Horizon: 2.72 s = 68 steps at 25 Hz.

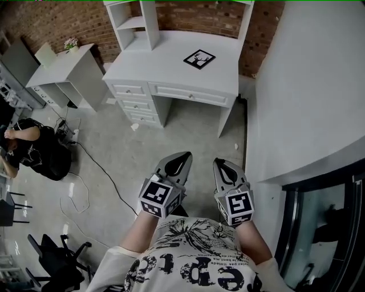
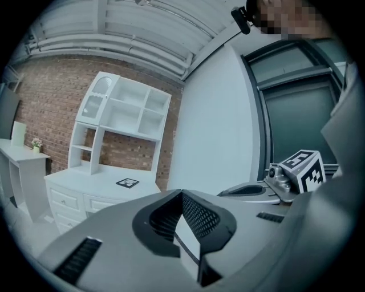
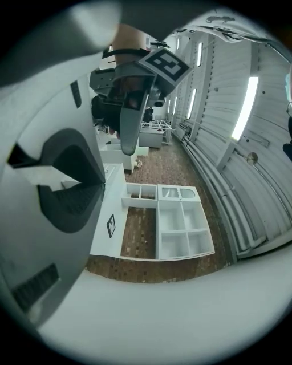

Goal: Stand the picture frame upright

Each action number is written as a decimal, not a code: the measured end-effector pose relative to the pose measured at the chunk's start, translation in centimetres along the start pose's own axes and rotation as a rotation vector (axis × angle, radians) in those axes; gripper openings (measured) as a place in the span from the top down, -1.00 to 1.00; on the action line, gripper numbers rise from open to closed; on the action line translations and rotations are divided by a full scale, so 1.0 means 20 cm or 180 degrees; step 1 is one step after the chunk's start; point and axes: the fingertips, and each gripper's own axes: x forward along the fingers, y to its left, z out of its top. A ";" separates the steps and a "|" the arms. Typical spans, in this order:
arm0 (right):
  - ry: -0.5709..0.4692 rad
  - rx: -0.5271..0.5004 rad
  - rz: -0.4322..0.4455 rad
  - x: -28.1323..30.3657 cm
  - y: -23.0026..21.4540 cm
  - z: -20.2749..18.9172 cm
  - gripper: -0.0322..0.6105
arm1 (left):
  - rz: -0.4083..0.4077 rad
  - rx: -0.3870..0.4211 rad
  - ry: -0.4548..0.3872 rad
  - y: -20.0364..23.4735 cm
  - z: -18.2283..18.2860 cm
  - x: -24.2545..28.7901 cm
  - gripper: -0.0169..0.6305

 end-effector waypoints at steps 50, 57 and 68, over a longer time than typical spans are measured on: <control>0.0847 0.0617 0.0181 3.52 -1.51 0.27 0.87 | 0.0410 -0.0423 0.0472 2.90 0.33 2.31 0.91; 0.1556 0.0336 0.0367 3.86 -1.69 -0.11 0.50 | 0.0234 -0.0341 0.0588 2.94 0.18 2.57 0.91; 0.2337 -0.0423 0.0562 4.09 -1.77 -0.42 0.61 | 0.0281 -0.0683 0.0753 3.06 -0.04 2.61 0.91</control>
